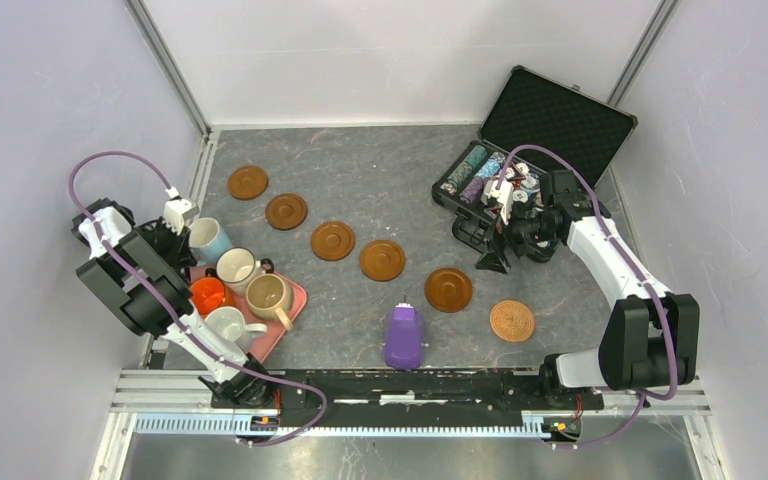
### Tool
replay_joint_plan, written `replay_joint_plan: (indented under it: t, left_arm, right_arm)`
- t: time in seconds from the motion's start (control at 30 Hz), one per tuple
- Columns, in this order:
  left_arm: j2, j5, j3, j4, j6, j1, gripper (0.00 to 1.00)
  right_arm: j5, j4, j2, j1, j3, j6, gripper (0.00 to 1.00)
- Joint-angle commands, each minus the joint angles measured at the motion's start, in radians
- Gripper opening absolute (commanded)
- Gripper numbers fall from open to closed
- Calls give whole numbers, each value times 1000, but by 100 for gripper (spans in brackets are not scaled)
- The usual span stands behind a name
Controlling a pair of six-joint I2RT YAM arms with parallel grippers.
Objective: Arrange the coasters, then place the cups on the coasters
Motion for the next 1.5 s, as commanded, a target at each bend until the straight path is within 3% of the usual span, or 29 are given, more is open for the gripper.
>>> replay_joint_plan:
  t: [0.0,0.4,0.73,1.13,1.47]
  left_arm:
    - [-66,164,34,16,-65,13,2]
    - [-88,295,196,15,-187,-5,2]
    - [33,180,439,35,-339,-176,3]
    - [334,75,812,11,-423,-356,6]
    - [431,7,856,56,-407,-367,7]
  right_arm:
    - [-25,16,4,-8,8,-2,98]
    - [-61,-8,29,-51,85,-12,98]
    - [-90,50,41,-59,40,6,98]
    - [-78,66,46,-63,4,-33,98]
    - [-87,129,63,-63,-49,-20,98]
